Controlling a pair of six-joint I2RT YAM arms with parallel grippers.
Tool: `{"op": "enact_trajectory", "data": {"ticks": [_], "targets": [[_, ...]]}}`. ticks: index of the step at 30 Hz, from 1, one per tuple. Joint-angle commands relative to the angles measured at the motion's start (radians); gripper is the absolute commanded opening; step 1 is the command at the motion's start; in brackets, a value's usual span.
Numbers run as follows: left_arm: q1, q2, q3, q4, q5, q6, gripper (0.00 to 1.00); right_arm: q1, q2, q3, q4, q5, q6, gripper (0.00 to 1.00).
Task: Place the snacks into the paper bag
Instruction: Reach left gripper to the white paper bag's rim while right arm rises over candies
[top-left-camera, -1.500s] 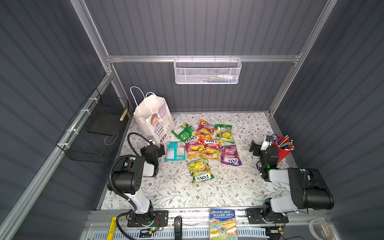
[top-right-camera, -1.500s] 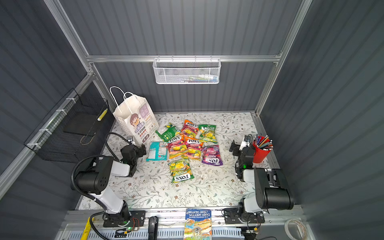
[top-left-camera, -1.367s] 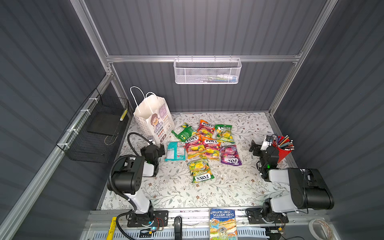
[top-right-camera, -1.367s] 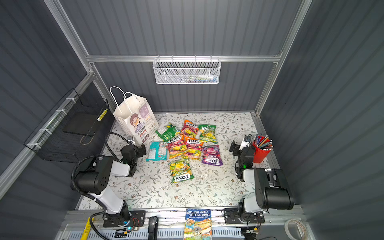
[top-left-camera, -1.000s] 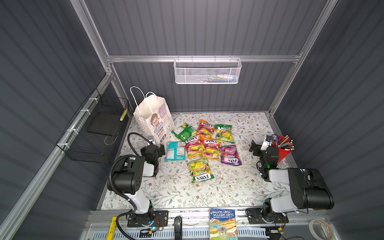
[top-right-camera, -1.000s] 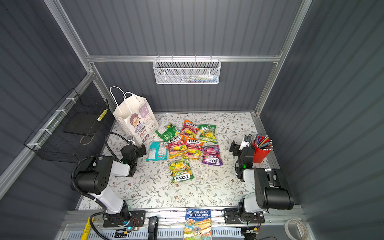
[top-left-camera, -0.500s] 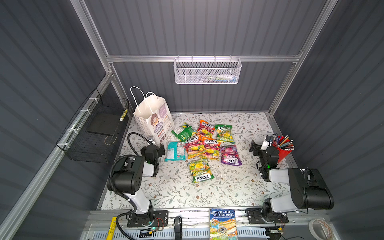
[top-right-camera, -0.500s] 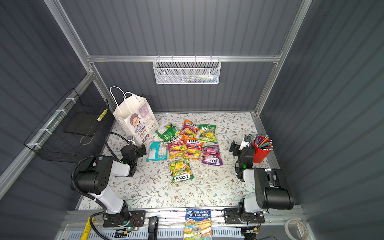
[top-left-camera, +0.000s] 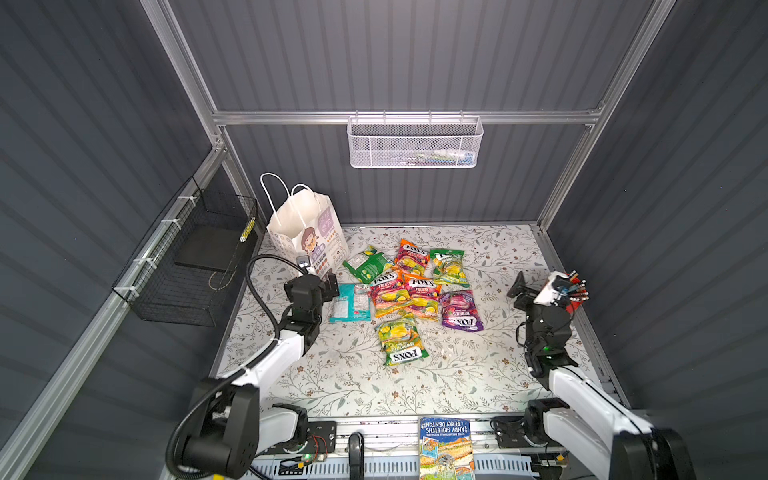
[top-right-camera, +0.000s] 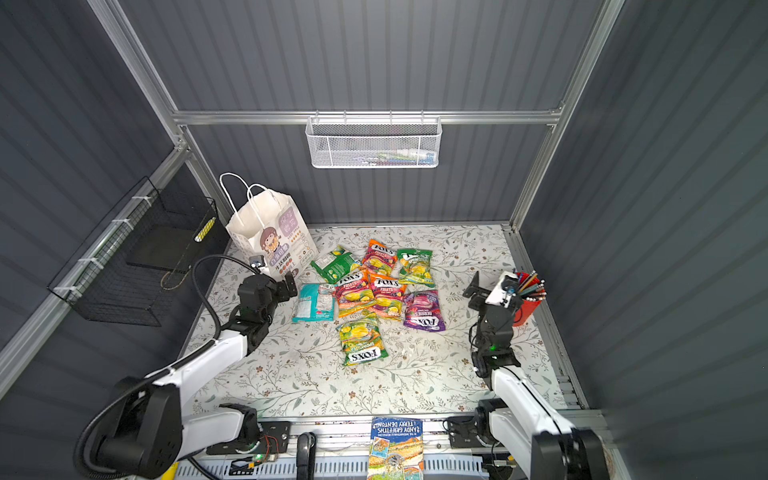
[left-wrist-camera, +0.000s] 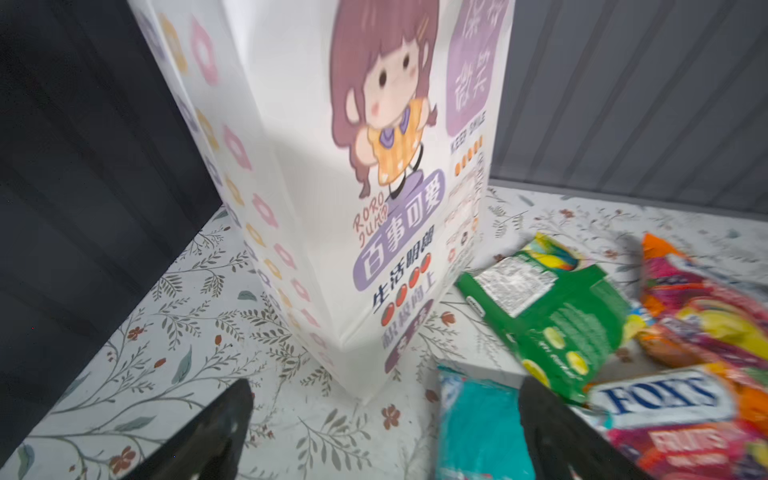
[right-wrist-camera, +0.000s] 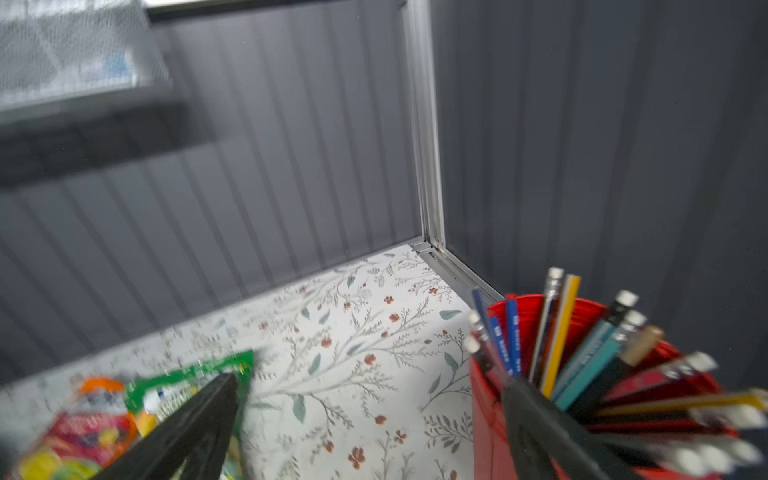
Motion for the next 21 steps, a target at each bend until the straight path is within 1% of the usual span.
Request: {"op": "enact_trajectory", "data": {"ticks": [1,2,3,4,6,7,10,13,16,20,21], "targets": [[-0.013,-0.074,0.114,-0.386,0.094,-0.151,1.0,0.001,-0.113,0.03,-0.268,0.048,0.209,0.99],[-0.017,-0.082,0.171,-0.442,0.114,-0.159,1.0,-0.002,-0.144,0.013,-0.278,0.063,0.322,0.99],[-0.017,-0.081,0.225,-0.488,0.137,-0.162,1.0,-0.009,-0.169,-0.002,-0.282,0.031,0.417,0.99],[-0.017,-0.071,0.292,-0.543,0.156,-0.159,1.0,-0.022,-0.189,-0.014,-0.266,-0.056,0.439,0.99],[-0.02,-0.034,0.422,-0.639,0.188,-0.13,1.0,-0.024,-0.206,0.012,-0.326,-0.152,0.459,0.99],[-0.02,-0.006,0.497,-0.682,0.19,-0.119,1.0,-0.024,-0.208,0.04,-0.385,-0.179,0.474,0.99],[-0.02,0.094,0.673,-0.762,0.18,-0.046,1.0,-0.023,-0.204,0.063,-0.426,-0.255,0.485,0.99],[-0.02,0.244,0.873,-0.846,0.151,0.034,1.0,-0.016,-0.186,0.079,-0.444,-0.317,0.508,0.99],[-0.02,0.391,1.068,-0.944,0.091,0.1,1.0,-0.002,-0.164,0.105,-0.471,-0.365,0.521,0.99],[-0.018,0.498,1.225,-1.003,0.011,0.163,1.0,0.019,-0.163,0.129,-0.51,-0.412,0.521,0.99],[-0.018,0.522,1.256,-1.013,0.009,0.185,1.0,0.024,-0.165,0.129,-0.511,-0.432,0.52,0.99]]}}
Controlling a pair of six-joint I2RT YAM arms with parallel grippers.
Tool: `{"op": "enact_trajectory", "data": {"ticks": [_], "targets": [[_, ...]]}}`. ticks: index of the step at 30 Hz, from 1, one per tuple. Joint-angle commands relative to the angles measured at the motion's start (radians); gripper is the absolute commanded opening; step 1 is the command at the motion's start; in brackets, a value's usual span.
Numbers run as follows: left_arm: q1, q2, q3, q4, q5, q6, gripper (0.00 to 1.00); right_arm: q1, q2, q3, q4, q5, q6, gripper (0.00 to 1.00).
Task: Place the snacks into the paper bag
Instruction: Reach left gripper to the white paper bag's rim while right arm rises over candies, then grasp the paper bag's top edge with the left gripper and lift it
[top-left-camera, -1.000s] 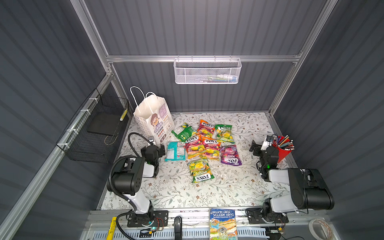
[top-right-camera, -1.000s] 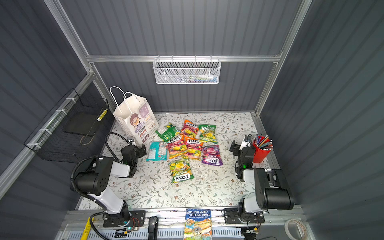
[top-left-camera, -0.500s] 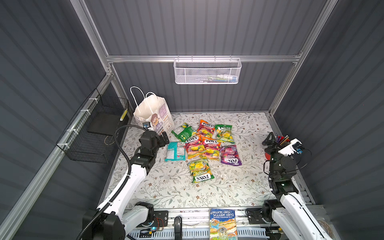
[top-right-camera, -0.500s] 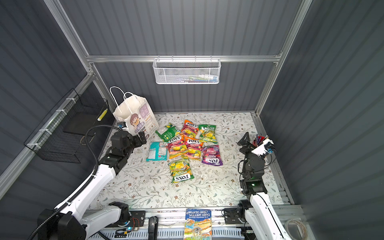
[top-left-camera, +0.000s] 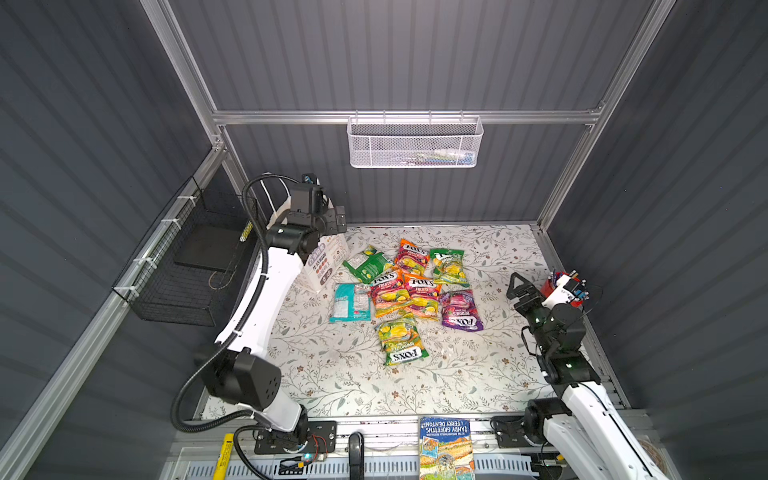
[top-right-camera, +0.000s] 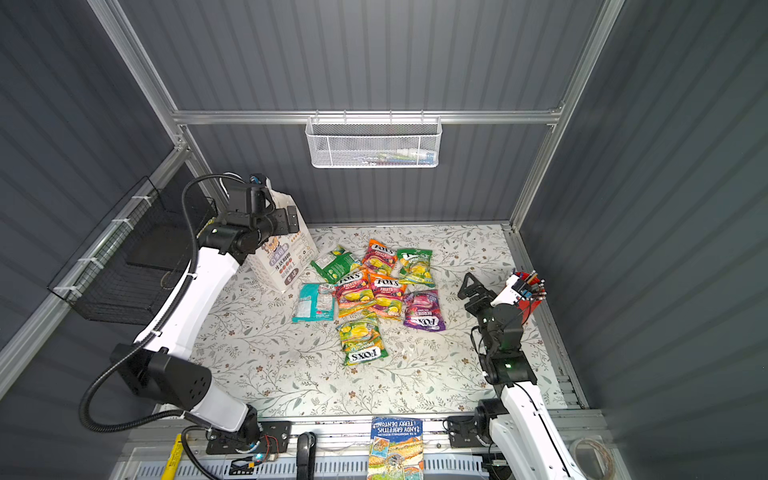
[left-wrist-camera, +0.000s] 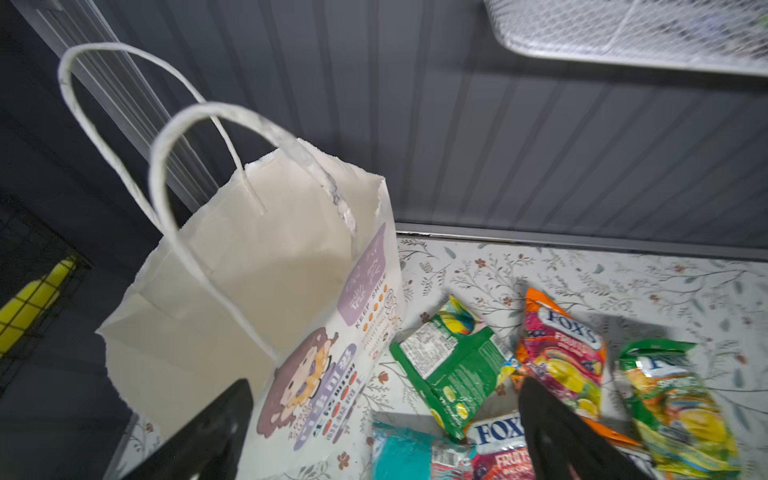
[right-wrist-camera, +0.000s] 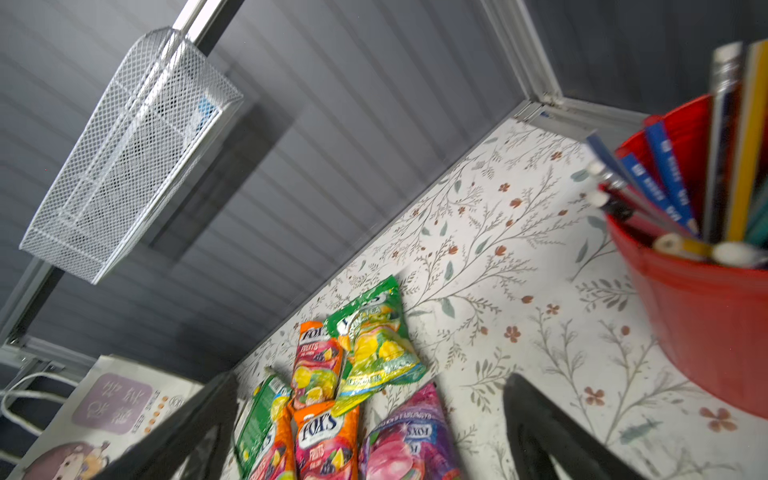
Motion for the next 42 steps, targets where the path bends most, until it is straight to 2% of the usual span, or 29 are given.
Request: {"op": "enact_trajectory", "data": {"ticks": [1,5,9,12,16,21,27,29,32,33,36,38,42], "targets": [[-0.001,0.064,0.117,-0.141,-0.059,0.116,1.0,0.019,-0.007,0.029,-0.039,-0.095,0.015,0.99],[0.0,0.137,0.22,-0.209,-0.145,0.119,1.0,0.04,-0.004,0.01,-0.026,-0.14,0.023,0.99],[0.002,-0.013,0.038,-0.036,-0.123,0.155,1.0,0.063,0.035,0.013,-0.02,-0.165,0.012,0.99],[0.015,-0.039,0.026,-0.039,-0.135,0.176,1.0,0.076,0.062,0.01,0.004,-0.188,0.023,0.99],[0.056,0.03,0.084,-0.106,-0.102,0.182,1.0,0.096,0.092,0.019,0.015,-0.208,0.027,0.99],[0.097,0.115,0.13,-0.116,-0.025,0.195,1.0,0.101,0.095,0.023,0.012,-0.217,0.027,0.99],[0.145,0.263,0.253,-0.194,0.084,0.22,1.0,0.106,0.094,0.023,0.011,-0.223,0.034,0.99],[0.145,0.306,0.31,-0.254,0.121,0.22,0.92,0.107,0.098,0.022,0.015,-0.225,0.04,0.99],[0.145,0.305,0.318,-0.281,0.164,0.211,0.68,0.107,0.1,0.02,0.017,-0.227,0.048,0.99],[0.143,0.298,0.315,-0.282,0.157,0.204,0.58,0.107,0.1,0.019,0.02,-0.228,0.051,0.99],[0.125,0.27,0.318,-0.299,0.098,0.17,0.19,0.107,0.102,0.016,0.031,-0.236,0.065,0.99],[0.076,0.247,0.319,-0.314,0.013,0.152,0.0,0.107,0.106,0.02,0.037,-0.25,0.073,0.99],[-0.037,0.2,0.308,-0.336,-0.26,0.127,0.0,0.109,0.105,0.028,0.03,-0.269,0.075,0.99]]}}
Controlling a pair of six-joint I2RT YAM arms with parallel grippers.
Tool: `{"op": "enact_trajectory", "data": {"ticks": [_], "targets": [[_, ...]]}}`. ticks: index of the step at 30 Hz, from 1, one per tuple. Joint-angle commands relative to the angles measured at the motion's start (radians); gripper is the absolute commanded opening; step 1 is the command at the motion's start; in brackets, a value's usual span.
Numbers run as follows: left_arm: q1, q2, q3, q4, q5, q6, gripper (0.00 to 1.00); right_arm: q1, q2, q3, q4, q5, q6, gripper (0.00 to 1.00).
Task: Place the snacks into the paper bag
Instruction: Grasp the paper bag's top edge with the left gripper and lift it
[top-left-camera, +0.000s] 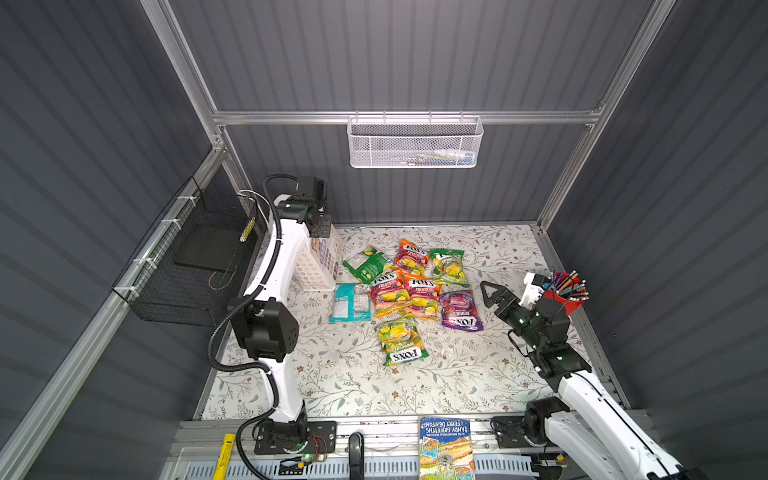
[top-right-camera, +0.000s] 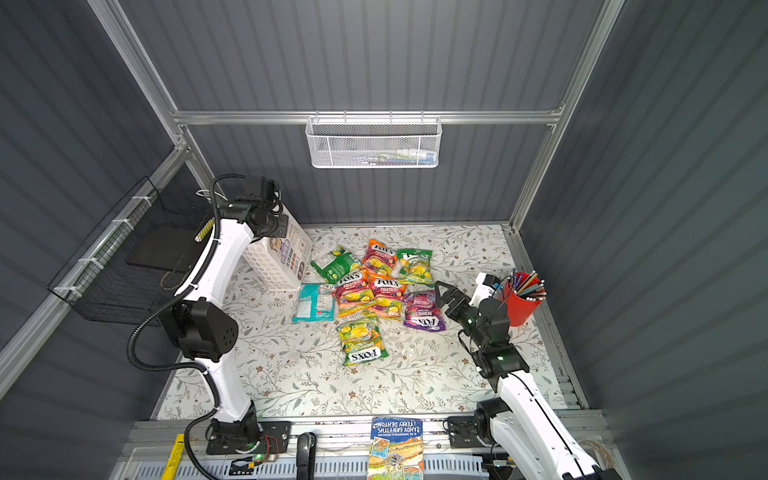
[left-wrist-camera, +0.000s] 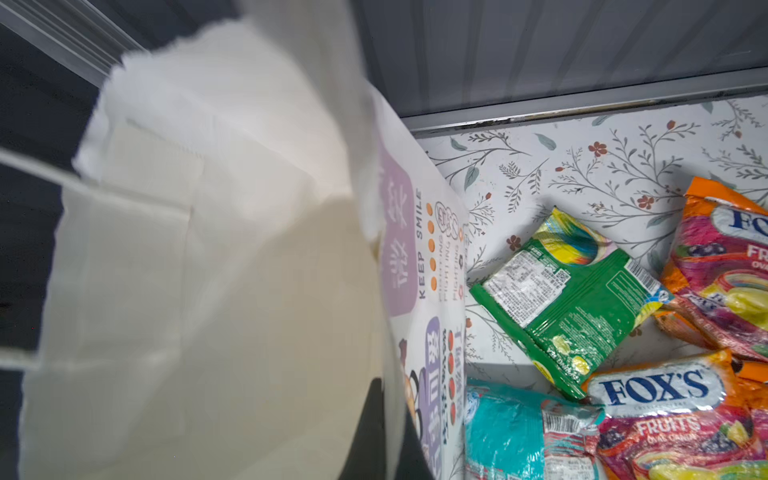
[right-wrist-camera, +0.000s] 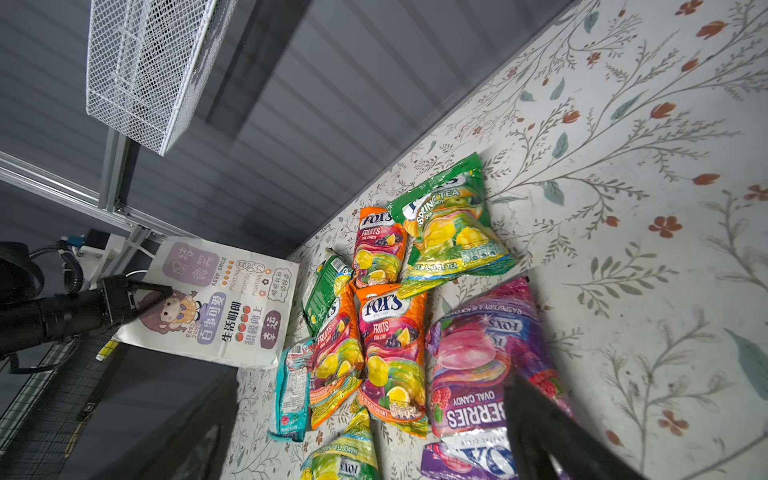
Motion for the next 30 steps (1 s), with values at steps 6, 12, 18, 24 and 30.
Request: {"op": "enact_trajectory", "data": {"ticks": [6,12,18,24,30], "targets": [[-0.178,-0.101,-0.002,-0.167,-0.478,-0.1,0.0,0.006,-0.011,0.021,0.017,-0.043,0.015,0.99],[-0.234,-0.074,-0.03,-0.285,-0.653,-0.138,0.0,0.006,-0.001,0.023,0.023,-0.064,0.022,0.99],[-0.246,-0.095,-0.107,-0.33,-0.592,-0.179,0.0,0.015,0.021,0.033,0.026,-0.077,0.024,0.99],[-0.262,-0.135,-0.266,-0.237,-0.422,-0.205,0.0,0.022,0.038,0.039,0.028,-0.077,0.023,0.99],[-0.262,-0.122,-0.289,-0.204,-0.353,-0.217,0.27,0.025,0.044,0.052,0.015,-0.082,0.016,0.99]]}}
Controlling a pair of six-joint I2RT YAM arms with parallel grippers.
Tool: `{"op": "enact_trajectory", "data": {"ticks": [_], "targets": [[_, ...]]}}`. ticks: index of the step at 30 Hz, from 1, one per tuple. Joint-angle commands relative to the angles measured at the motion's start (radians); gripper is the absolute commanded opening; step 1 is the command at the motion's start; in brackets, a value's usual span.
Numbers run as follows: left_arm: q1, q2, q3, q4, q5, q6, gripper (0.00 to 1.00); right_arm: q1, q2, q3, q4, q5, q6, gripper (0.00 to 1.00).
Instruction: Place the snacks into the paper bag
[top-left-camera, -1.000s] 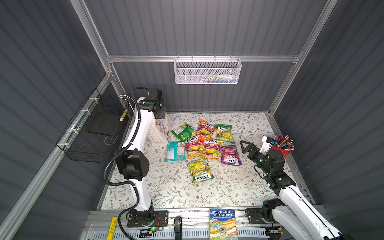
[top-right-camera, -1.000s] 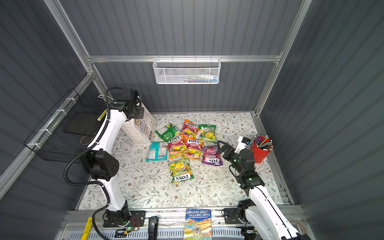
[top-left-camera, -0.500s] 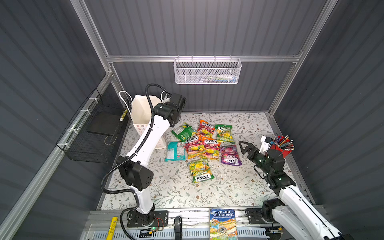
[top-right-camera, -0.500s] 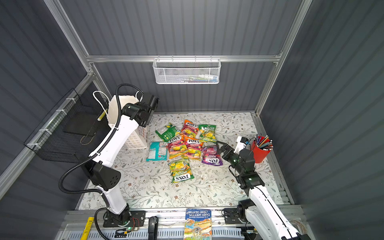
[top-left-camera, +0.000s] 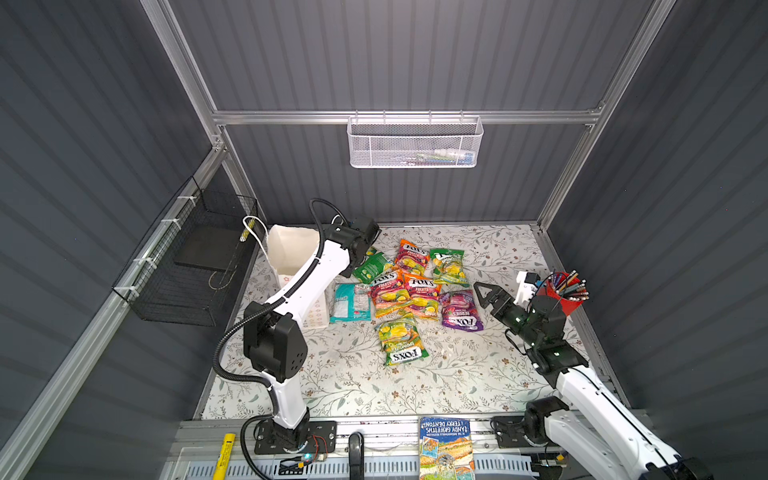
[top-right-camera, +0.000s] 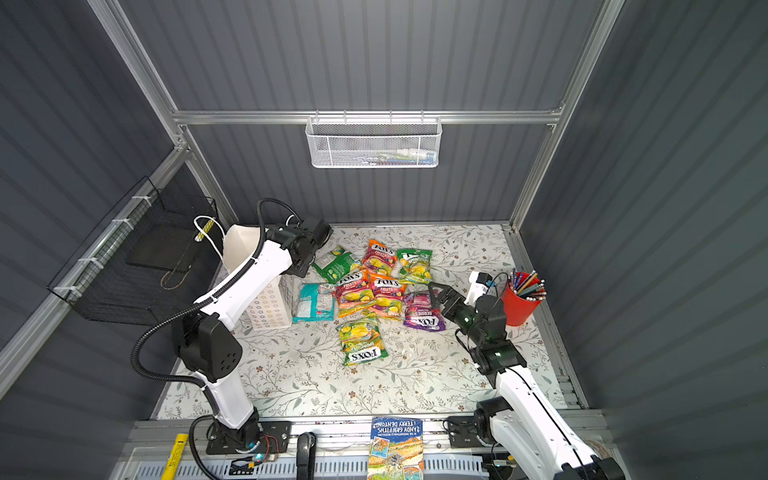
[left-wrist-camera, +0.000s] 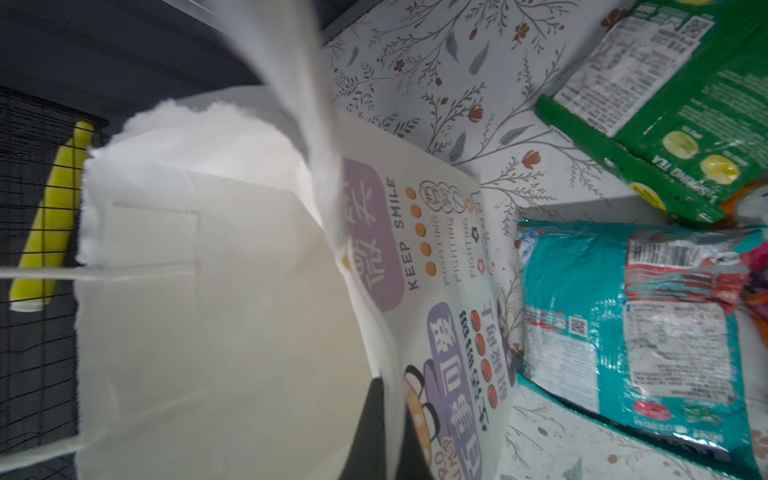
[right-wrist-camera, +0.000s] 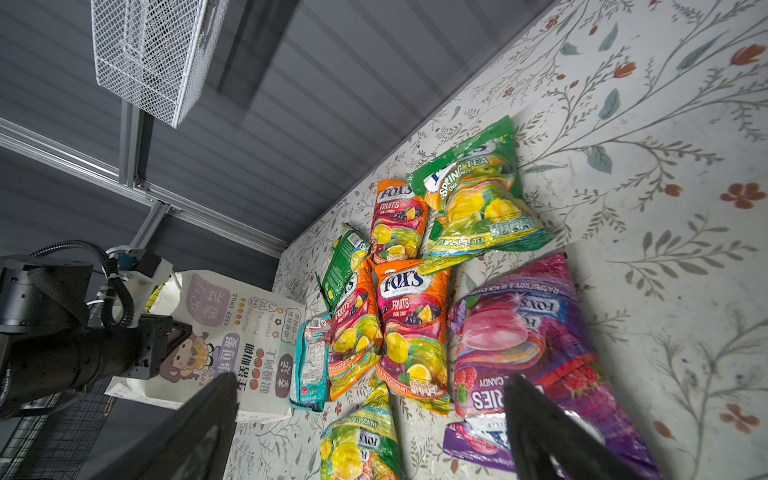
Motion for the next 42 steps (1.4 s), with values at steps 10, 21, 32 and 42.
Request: {"op": "enact_trajectory", "data": {"ticks": [10,21,32,42], "targets": [[-0.004,-0.201,0.03,0.097,0.208,0.017,1.0,0.029,-0.034,0.065,-0.065,0.037,-0.045,0.99],[-0.004,-0.424,0.028,0.116,0.391,-0.021,1.0,0.158,-0.026,0.169,-0.087,0.053,-0.163,0.99],[-0.004,-0.729,-0.047,0.021,0.336,-0.208,1.0,0.331,0.045,0.222,0.183,-0.186,-0.271,0.99],[-0.003,-0.804,-0.202,-0.097,0.072,-0.406,1.0,0.423,0.166,0.247,0.223,-0.209,-0.322,0.99]]}}
